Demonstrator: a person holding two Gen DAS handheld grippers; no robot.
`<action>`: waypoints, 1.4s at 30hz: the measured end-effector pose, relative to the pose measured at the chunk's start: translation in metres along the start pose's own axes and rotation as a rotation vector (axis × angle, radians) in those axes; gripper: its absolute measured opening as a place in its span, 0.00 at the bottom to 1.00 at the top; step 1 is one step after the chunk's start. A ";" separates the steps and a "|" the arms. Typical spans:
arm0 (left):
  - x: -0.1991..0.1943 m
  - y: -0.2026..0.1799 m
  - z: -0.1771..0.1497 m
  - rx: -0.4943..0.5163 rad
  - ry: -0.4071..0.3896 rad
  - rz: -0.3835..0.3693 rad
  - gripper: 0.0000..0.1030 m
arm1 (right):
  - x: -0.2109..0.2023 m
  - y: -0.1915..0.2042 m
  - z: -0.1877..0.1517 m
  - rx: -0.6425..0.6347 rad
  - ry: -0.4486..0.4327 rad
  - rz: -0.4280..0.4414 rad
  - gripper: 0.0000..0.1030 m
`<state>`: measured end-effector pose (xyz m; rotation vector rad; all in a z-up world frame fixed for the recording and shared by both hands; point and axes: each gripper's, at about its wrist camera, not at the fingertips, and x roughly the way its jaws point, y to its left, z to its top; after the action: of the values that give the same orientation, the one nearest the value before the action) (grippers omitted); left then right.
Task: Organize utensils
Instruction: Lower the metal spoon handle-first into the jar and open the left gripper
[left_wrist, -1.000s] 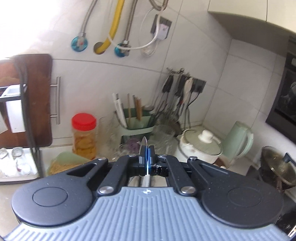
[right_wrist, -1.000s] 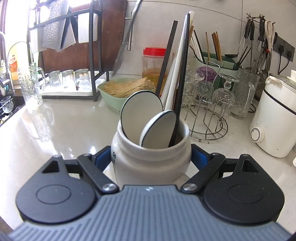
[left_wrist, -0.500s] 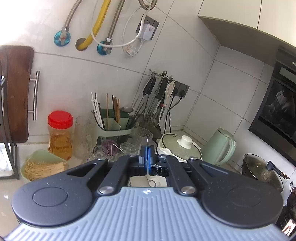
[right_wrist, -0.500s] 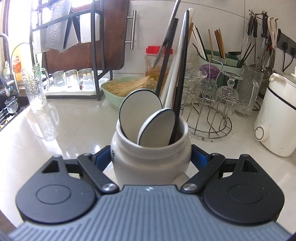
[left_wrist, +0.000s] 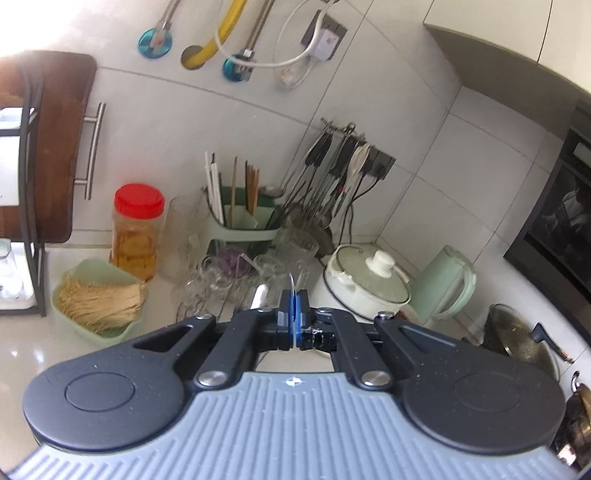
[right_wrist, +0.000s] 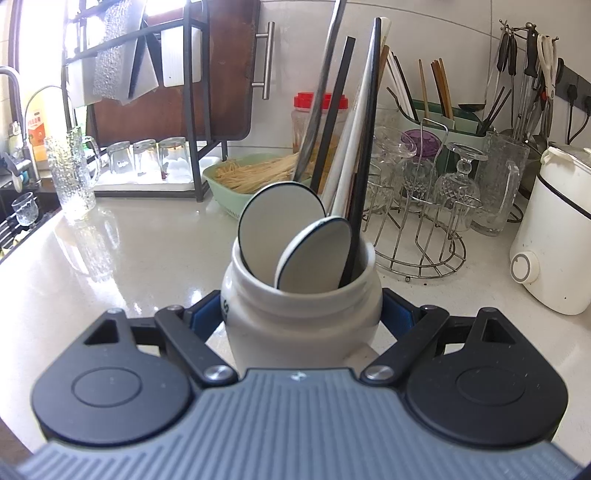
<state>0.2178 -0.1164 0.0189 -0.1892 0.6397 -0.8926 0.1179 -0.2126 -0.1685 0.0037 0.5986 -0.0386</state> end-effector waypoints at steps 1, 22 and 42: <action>0.000 0.001 -0.003 0.000 0.004 -0.001 0.01 | 0.000 0.000 0.000 0.000 0.000 0.000 0.88; 0.022 0.029 -0.047 -0.005 0.114 0.084 0.01 | 0.001 0.000 0.000 0.001 -0.003 0.000 0.88; 0.041 0.053 -0.066 -0.027 0.289 0.142 0.05 | 0.001 -0.001 0.003 0.003 0.011 -0.001 0.88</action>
<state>0.2332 -0.1083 -0.0739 -0.0370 0.9229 -0.7808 0.1209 -0.2132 -0.1665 0.0070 0.6095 -0.0403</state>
